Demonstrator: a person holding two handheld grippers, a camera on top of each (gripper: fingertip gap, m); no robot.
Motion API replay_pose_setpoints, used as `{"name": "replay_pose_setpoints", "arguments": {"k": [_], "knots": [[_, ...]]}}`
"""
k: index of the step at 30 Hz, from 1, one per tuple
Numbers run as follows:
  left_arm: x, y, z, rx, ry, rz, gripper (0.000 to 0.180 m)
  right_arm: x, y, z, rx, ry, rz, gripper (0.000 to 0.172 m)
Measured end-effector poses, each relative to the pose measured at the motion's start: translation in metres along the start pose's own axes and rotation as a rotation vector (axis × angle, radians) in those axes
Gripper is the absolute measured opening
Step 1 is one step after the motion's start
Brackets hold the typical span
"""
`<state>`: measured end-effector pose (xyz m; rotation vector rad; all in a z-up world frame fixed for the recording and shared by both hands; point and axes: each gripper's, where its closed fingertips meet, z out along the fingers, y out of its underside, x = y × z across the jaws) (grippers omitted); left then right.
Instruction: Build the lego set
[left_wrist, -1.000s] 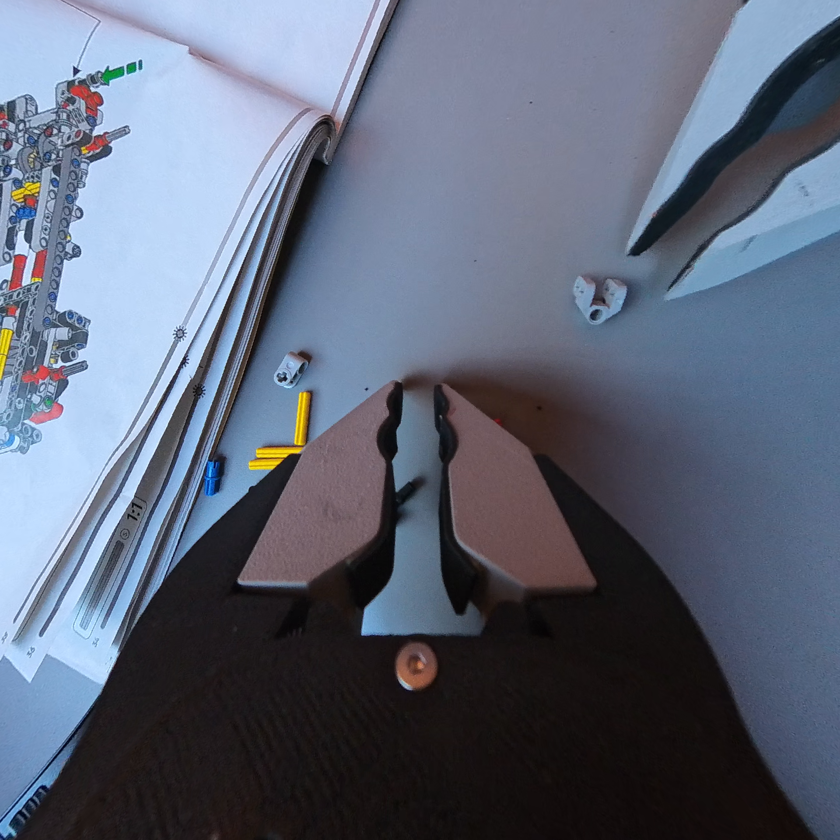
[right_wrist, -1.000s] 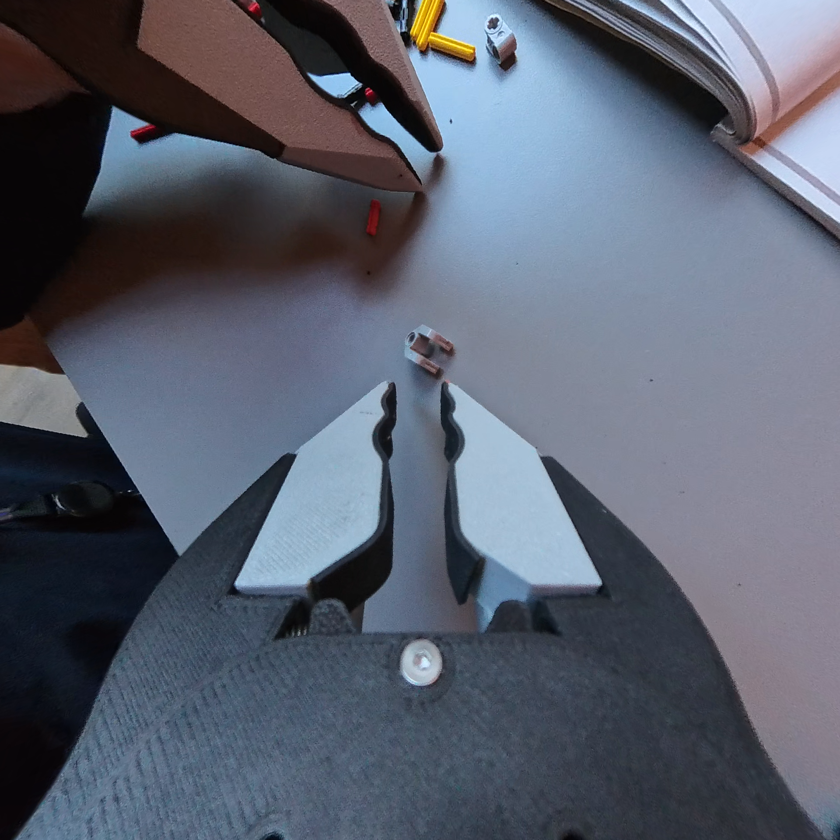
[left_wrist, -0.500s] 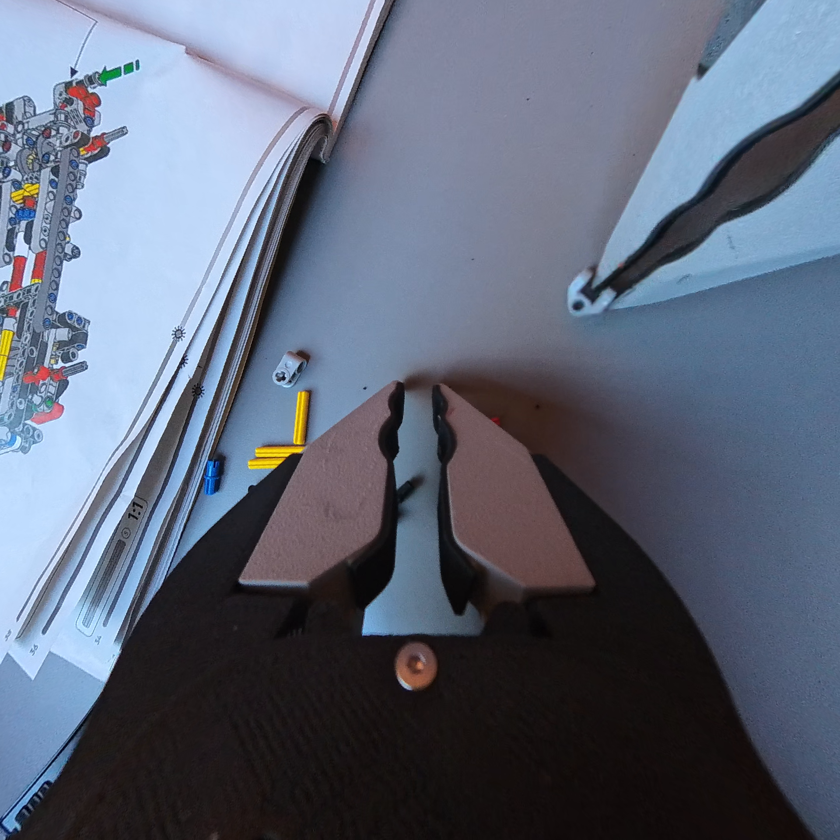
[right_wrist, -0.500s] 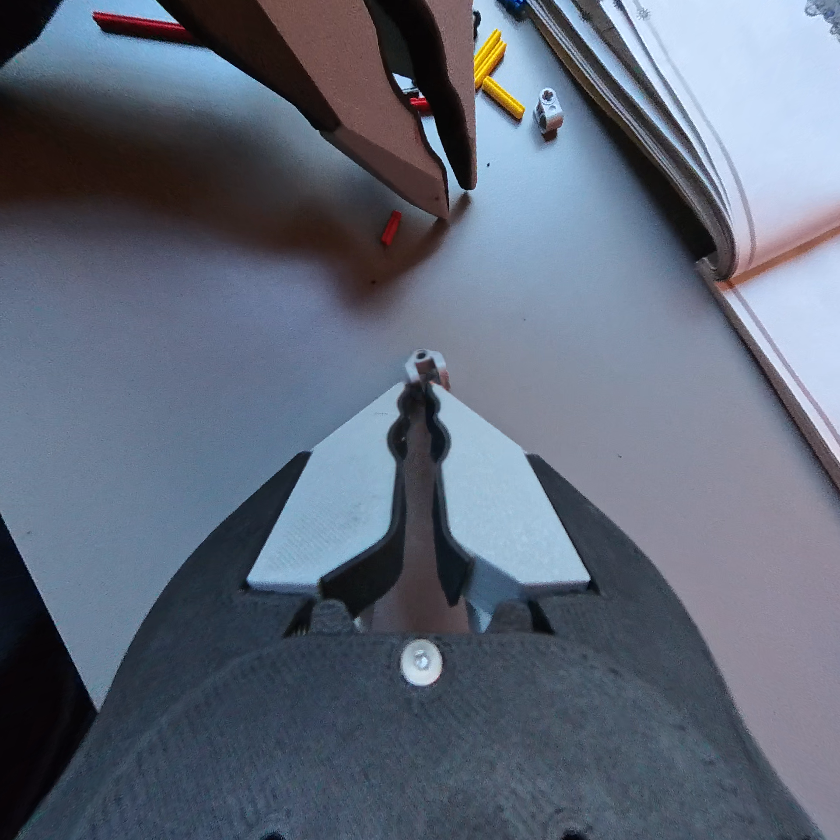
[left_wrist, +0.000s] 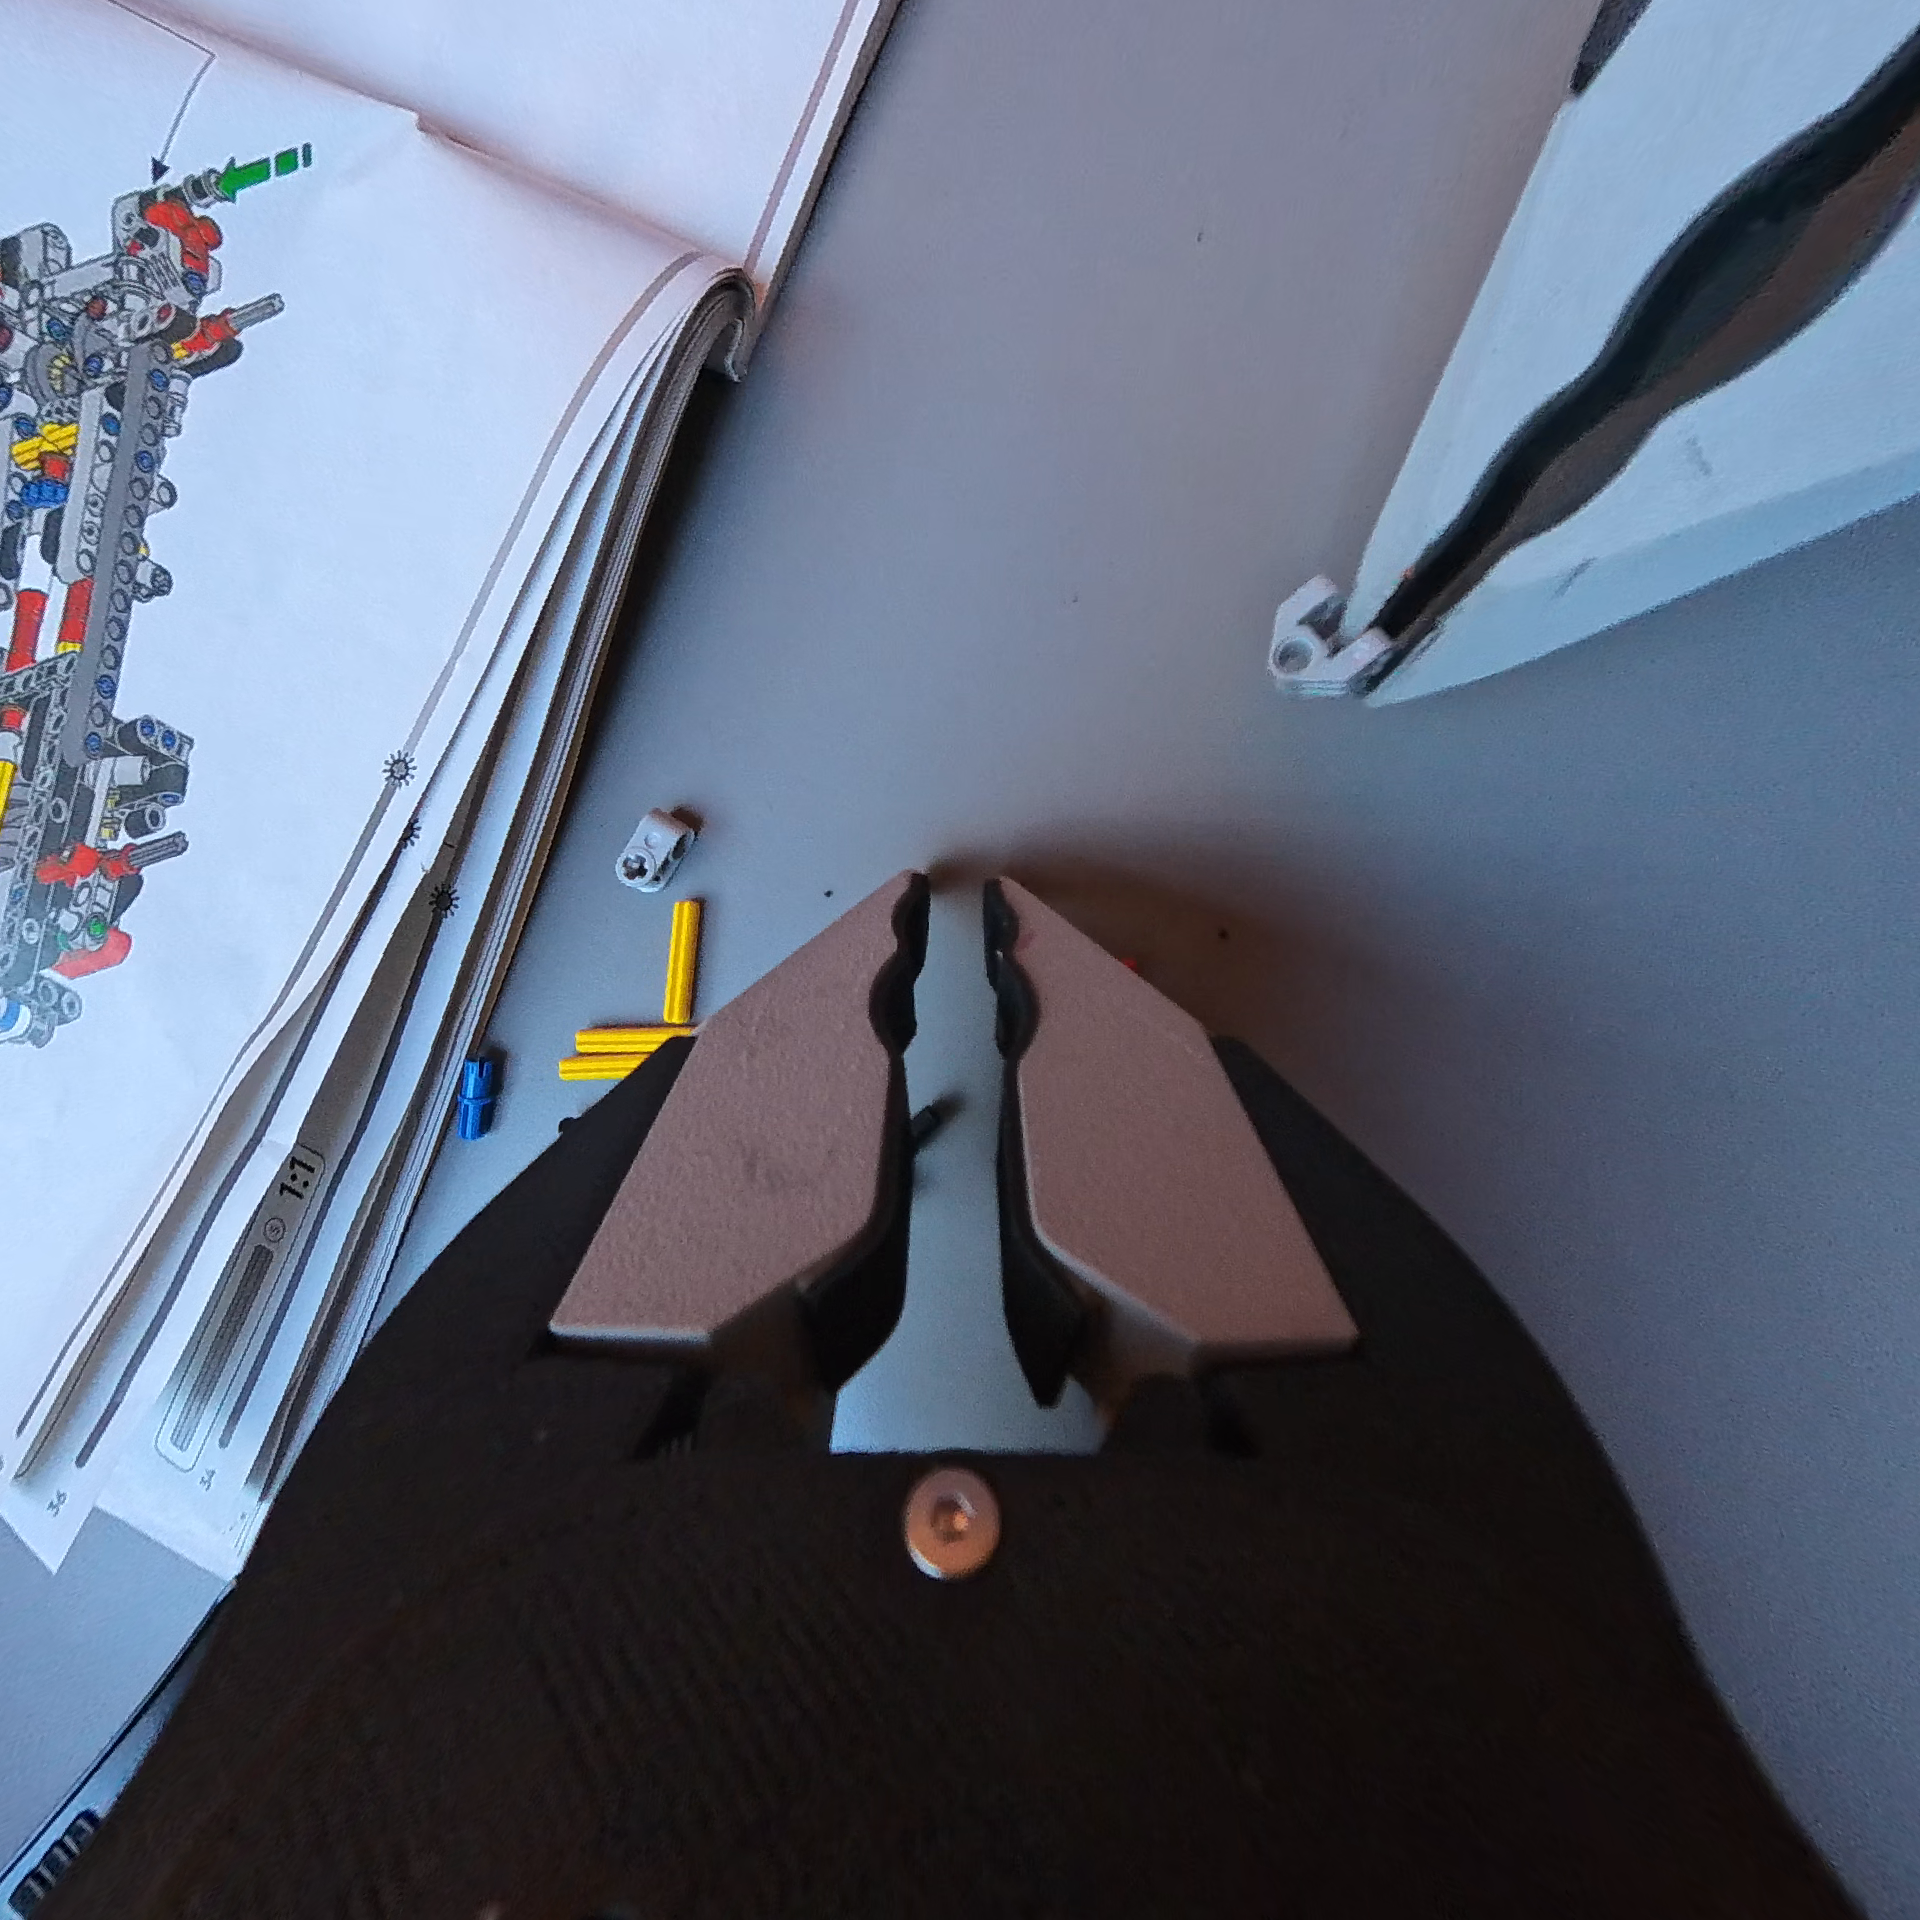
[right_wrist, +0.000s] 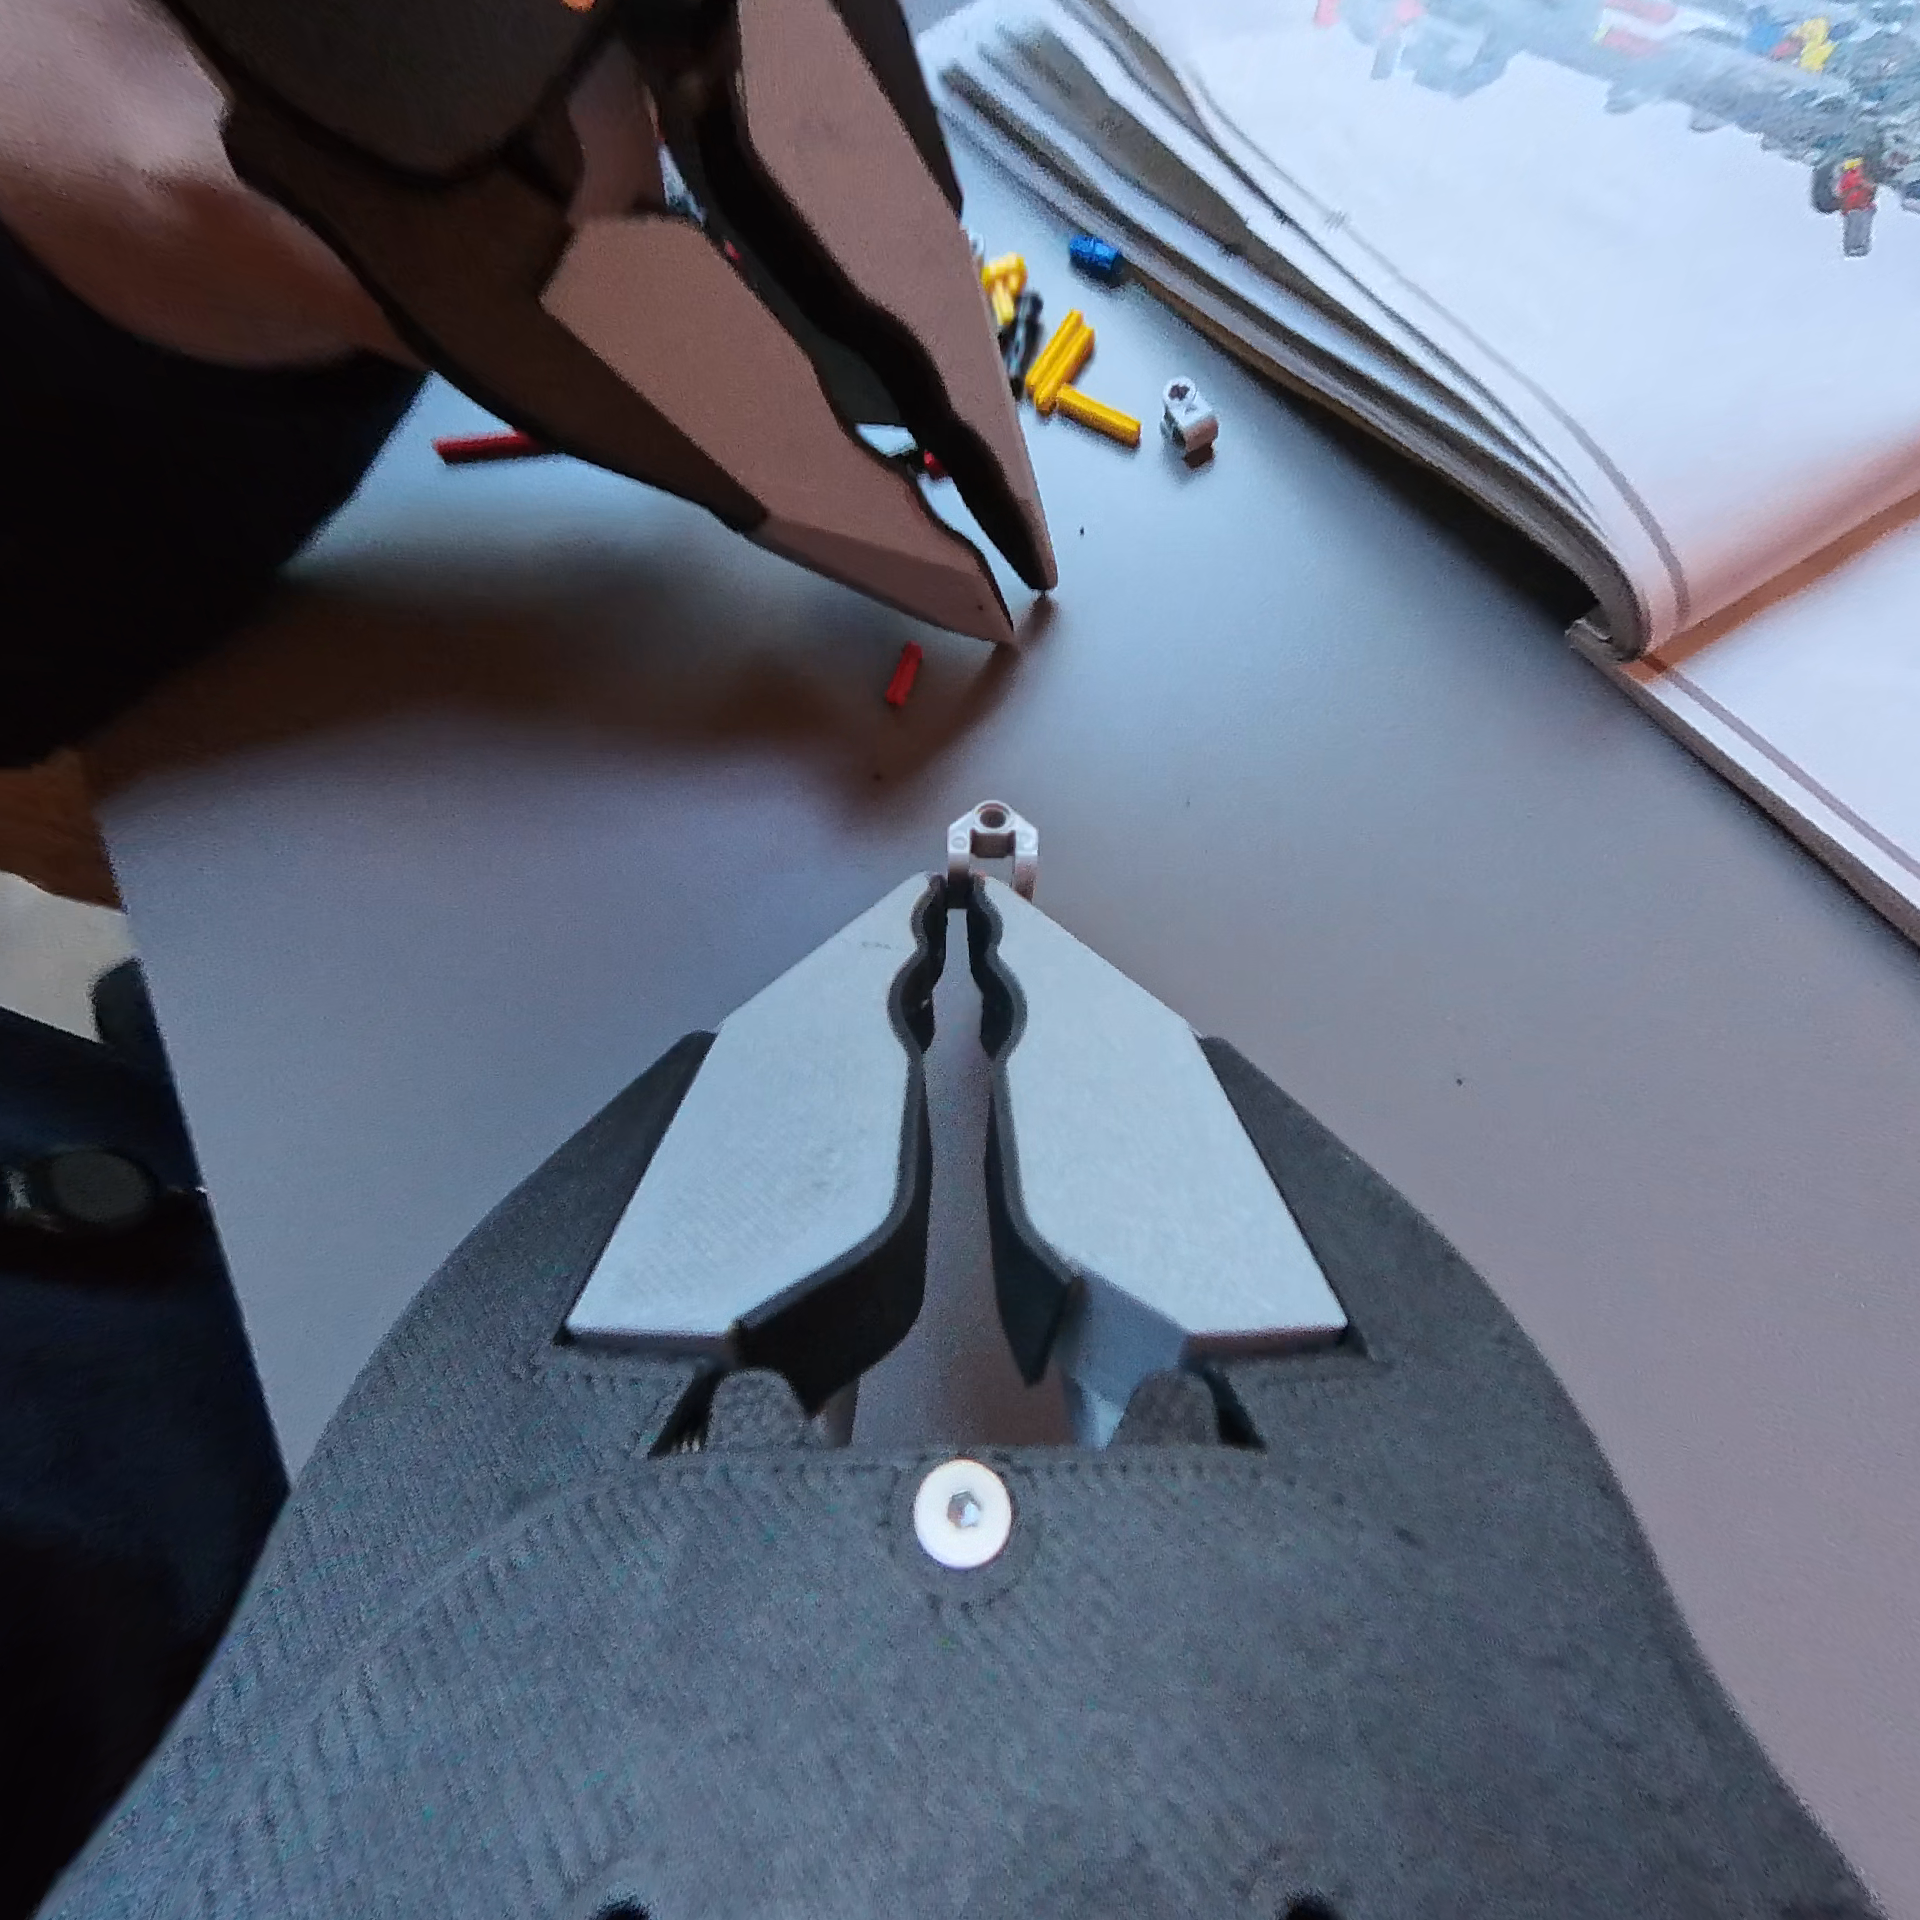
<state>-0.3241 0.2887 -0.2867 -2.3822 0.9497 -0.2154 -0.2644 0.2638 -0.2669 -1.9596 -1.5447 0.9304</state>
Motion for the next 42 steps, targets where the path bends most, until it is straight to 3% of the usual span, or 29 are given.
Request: {"name": "replay_pose_setpoints", "arguments": {"k": [6,13,16,22,25,35,42], "knots": [[0.0,0.0,0.0,0.003,0.0,0.0,0.008,0.002,-0.011,-0.005,0.138,-0.041,0.094,0.0],[0.003,-0.002,0.001,0.006,-0.004,0.014,0.007,0.006,-0.006,-0.006,0.136,0.051,-0.02,0.0],[0.011,-0.006,0.001,0.011,0.027,0.033,0.008,0.008,-0.012,-0.012,0.158,0.164,-0.198,0.0],[0.039,-0.025,-0.005,0.095,0.232,0.032,0.021,0.017,-0.03,-0.03,0.111,0.643,-0.887,0.0],[0.056,-0.034,-0.015,0.154,0.35,0.065,0.023,0.012,-0.031,-0.027,0.047,0.739,-1.134,0.0],[0.079,-0.053,-0.039,0.288,0.507,0.151,0.021,-0.018,-0.025,-0.02,0.042,0.715,-1.386,0.0],[0.075,-0.053,-0.036,0.282,0.471,0.158,0.018,-0.022,-0.018,-0.017,0.042,0.702,-1.427,0.0]]}}
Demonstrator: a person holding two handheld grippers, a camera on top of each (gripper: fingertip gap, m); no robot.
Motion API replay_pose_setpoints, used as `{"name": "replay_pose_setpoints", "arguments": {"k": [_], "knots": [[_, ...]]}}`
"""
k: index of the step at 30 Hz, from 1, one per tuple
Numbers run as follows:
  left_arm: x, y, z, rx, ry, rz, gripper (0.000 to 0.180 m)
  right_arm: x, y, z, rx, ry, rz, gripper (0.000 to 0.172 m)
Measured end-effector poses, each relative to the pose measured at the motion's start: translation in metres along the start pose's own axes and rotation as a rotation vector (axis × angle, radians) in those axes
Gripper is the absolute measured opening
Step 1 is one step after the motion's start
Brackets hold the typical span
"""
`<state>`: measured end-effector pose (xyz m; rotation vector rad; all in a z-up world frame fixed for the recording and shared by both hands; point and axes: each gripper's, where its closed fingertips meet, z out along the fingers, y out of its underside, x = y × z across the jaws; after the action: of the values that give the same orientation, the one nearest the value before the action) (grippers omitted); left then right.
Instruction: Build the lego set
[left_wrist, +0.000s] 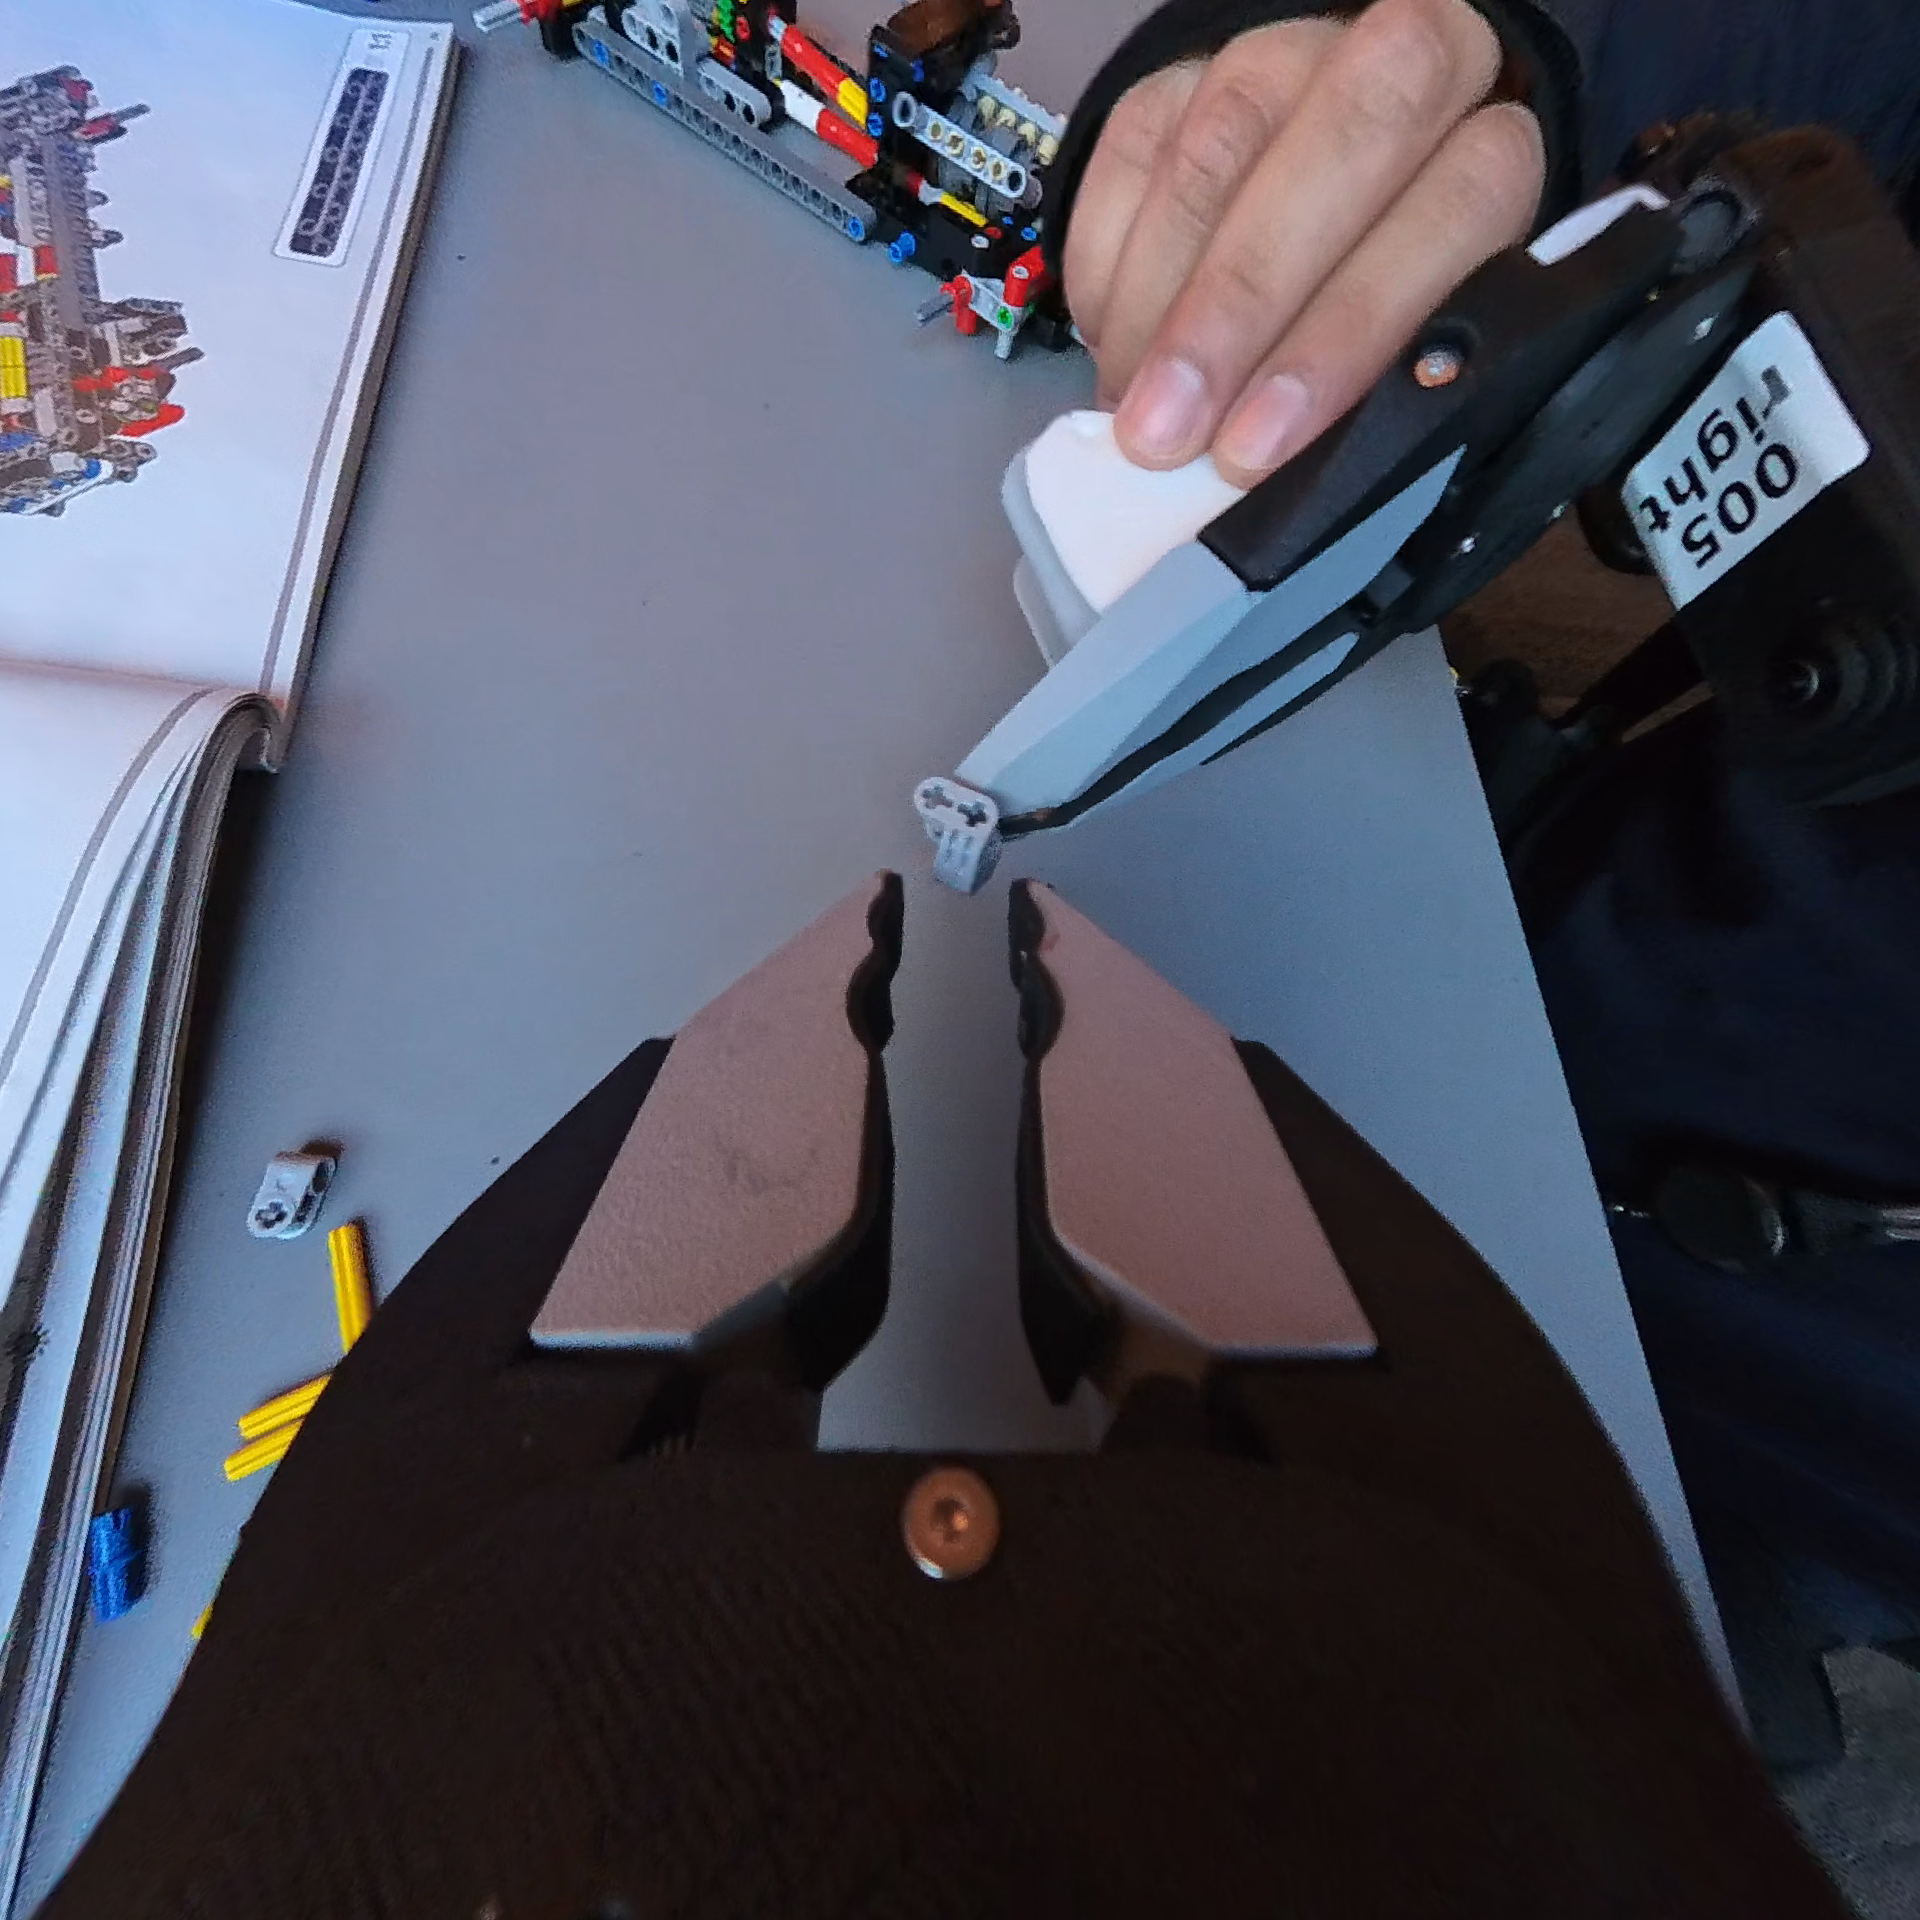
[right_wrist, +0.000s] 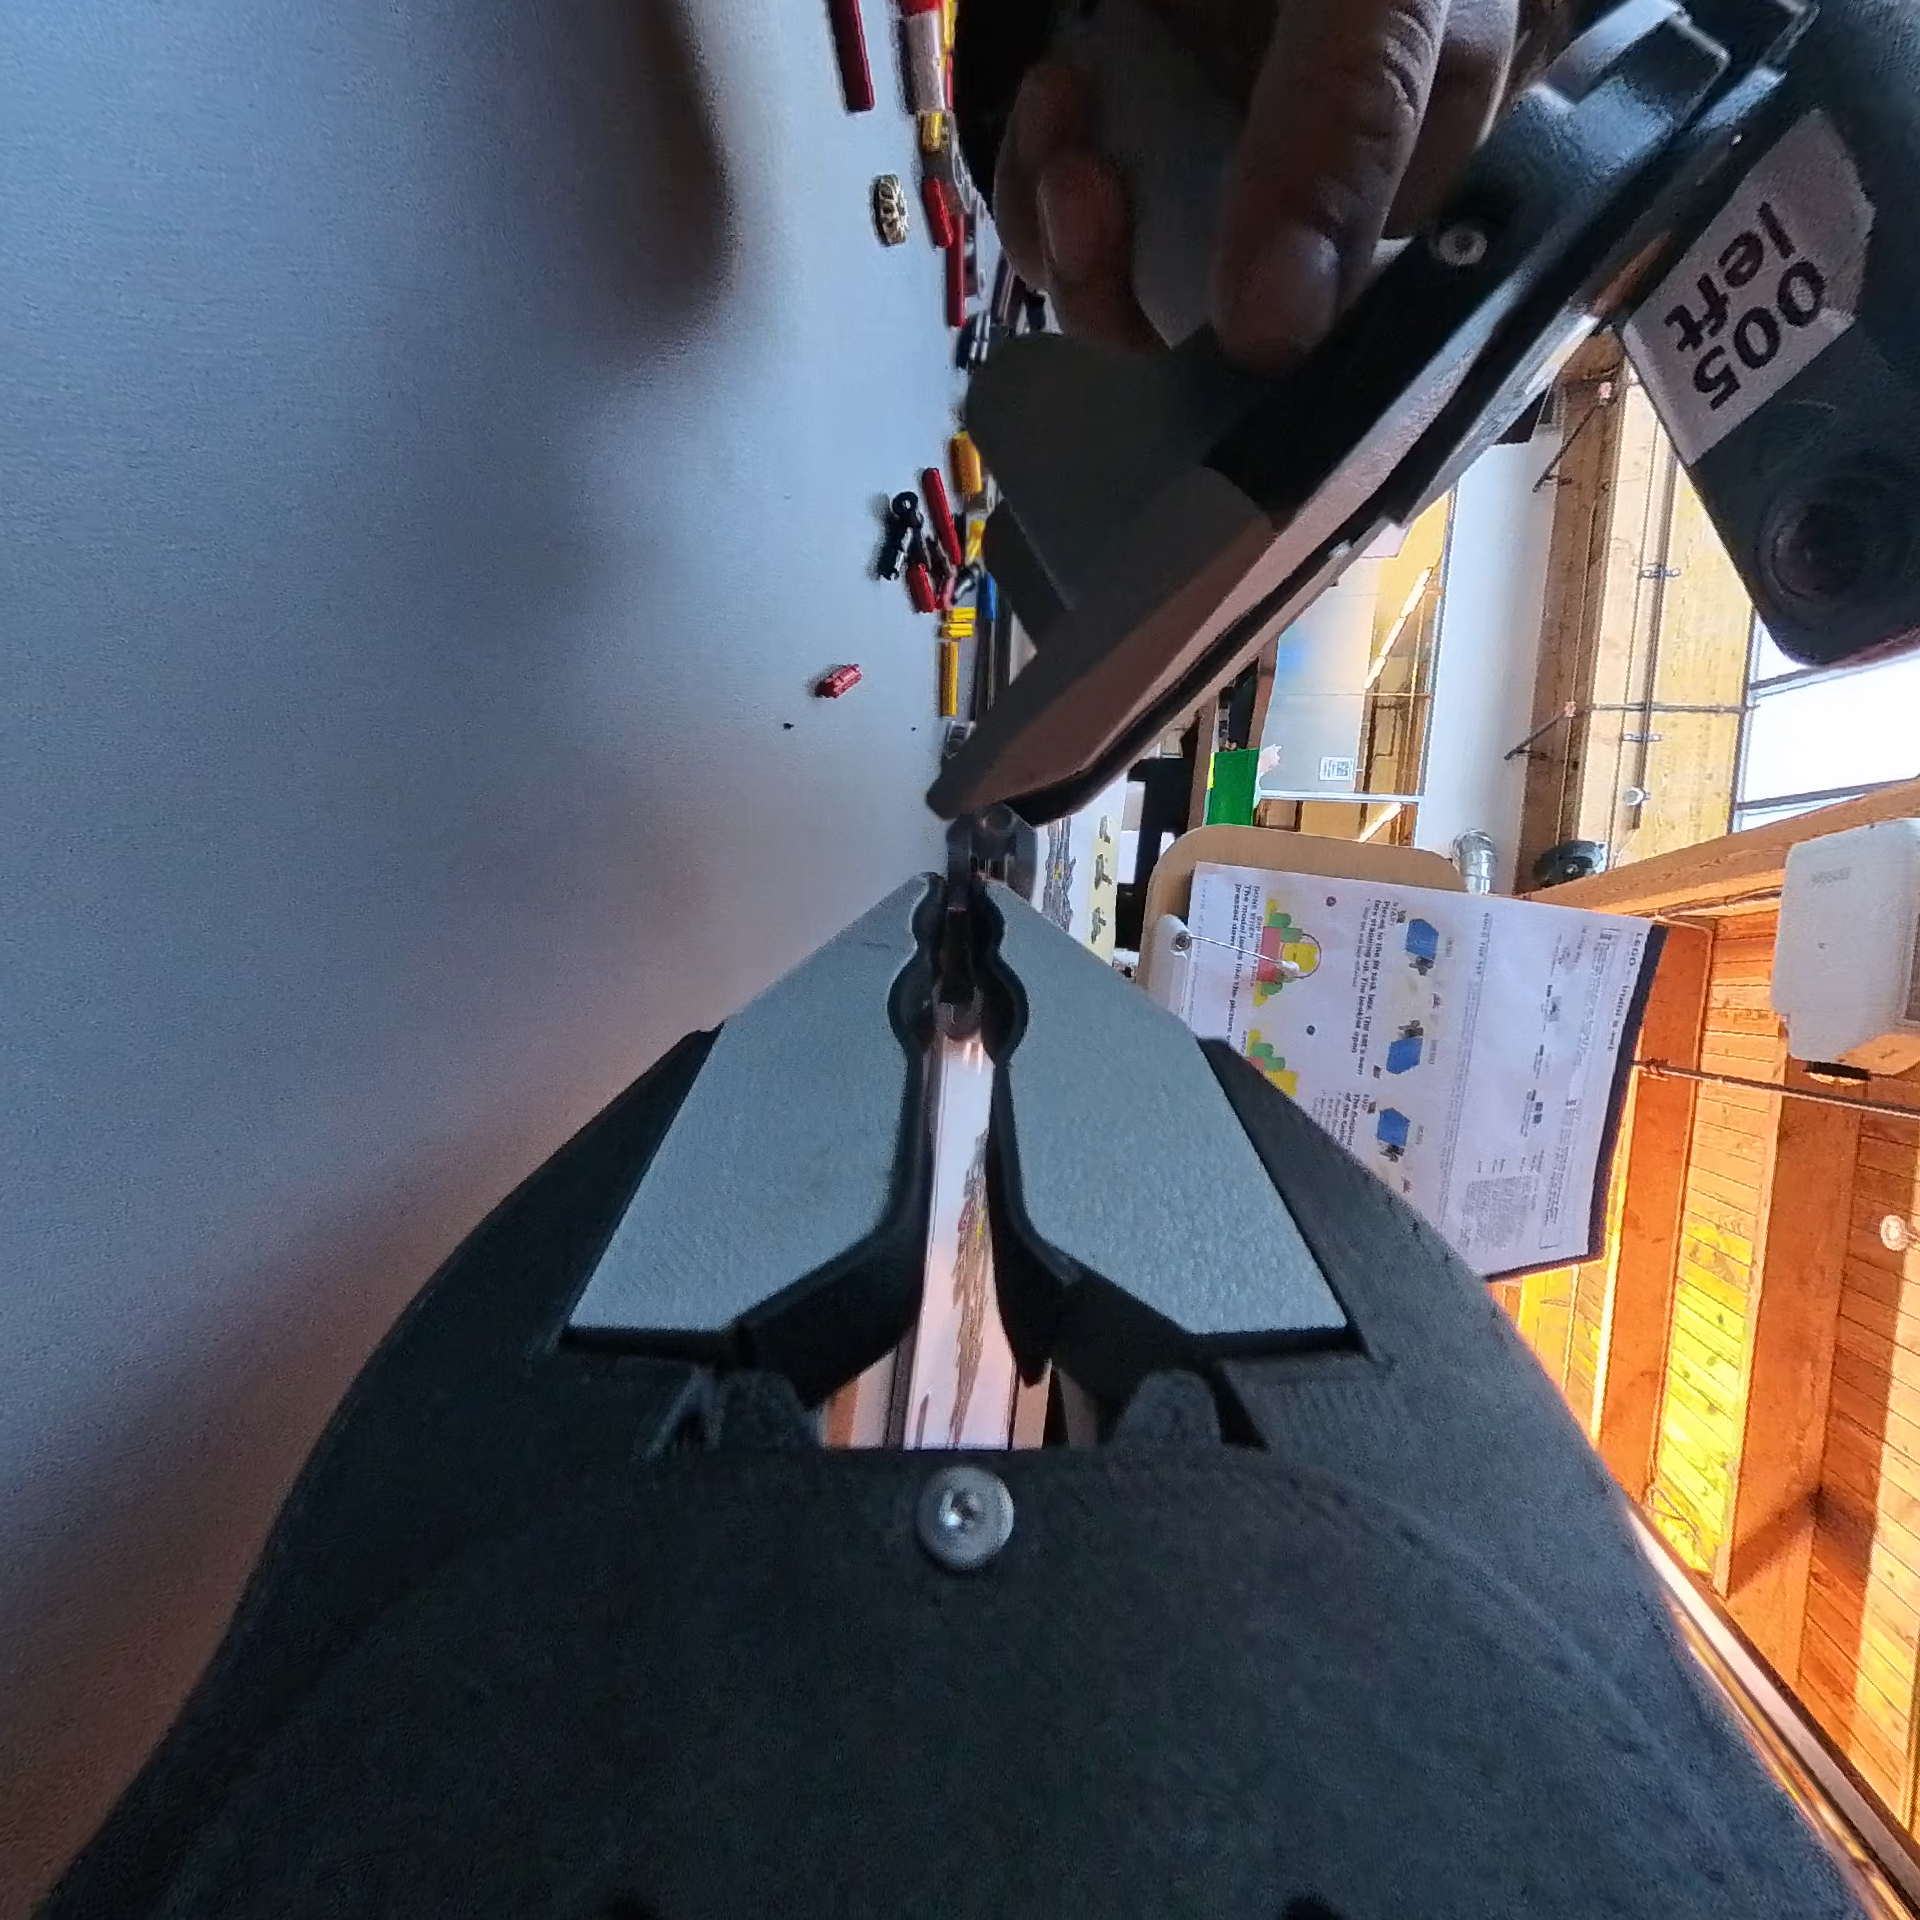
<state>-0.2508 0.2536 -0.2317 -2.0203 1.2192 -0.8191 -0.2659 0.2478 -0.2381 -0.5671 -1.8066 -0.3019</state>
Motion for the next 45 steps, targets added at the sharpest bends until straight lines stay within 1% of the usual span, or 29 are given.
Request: {"name": "replay_pose_setpoints", "arguments": {"k": [4,8,10,12,15,18,20,22,25,28,31,36,40,42,45], "knots": [[0.002,0.0,0.0,0.012,0.035,-0.008,0.013,-0.001,-0.002,0.001,0.004,0.004,0.007,0.0],[0.001,0.003,0.004,-0.018,-0.003,0.041,0.009,-0.005,-0.003,0.003,0.009,-0.003,0.01,0.0],[-0.001,0.007,0.006,-0.039,-0.007,0.035,0.009,-0.009,-0.003,0.005,0.008,-0.014,0.006,0.0],[-0.003,0.015,0.01,-0.082,-0.019,0.019,0.008,-0.015,-0.001,0.007,0.001,-0.042,0.019,0.001],[-0.012,0.031,0.016,-0.177,-0.091,0.045,0.007,-0.022,0.003,0.008,-0.011,-0.091,0.094,0.007],[-0.015,0.04,0.02,-0.228,-0.135,0.078,0.008,-0.021,0.009,0.004,-0.007,-0.132,0.246,0.007],[-0.017,0.044,0.022,-0.251,-0.171,0.119,0.008,-0.025,0.012,0.002,0.009,-0.223,0.43,0.0],[-0.015,0.045,0.023,-0.254,-0.184,0.152,0.008,-0.025,0.016,0.003,0.007,-0.298,0.641,0.0],[-0.014,0.048,0.023,-0.256,-0.195,0.19,0.008,-0.019,0.012,0.004,0.076,-0.38,0.891,0.009],[-0.012,0.05,0.022,-0.258,-0.195,0.214,0.008,-0.018,0.009,0.007,0.118,-0.455,1.036,0.015],[-0.011,0.05,0.022,-0.257,-0.199,0.236,0.008,-0.018,0.004,0.009,0.152,-0.49,1.075,0.016],[-0.006,0.05,0.023,-0.252,-0.184,0.267,0.008,-0.02,-0.002,0.007,0.182,-0.512,1.04,0.019],[-0.004,0.05,0.024,-0.247,-0.179,0.273,0.008,-0.026,-0.002,0.009,0.164,-0.562,1.046,0.023],[-0.004,0.05,0.023,-0.247,-0.179,0.274,0.008,-0.029,-0.004,0.008,0.17,-0.602,1.056,0.018],[-0.004,0.051,0.023,-0.245,-0.178,0.276,0.008,-0.03,-0.004,0.008,0.169,-0.627,1.076,0.016]]}}
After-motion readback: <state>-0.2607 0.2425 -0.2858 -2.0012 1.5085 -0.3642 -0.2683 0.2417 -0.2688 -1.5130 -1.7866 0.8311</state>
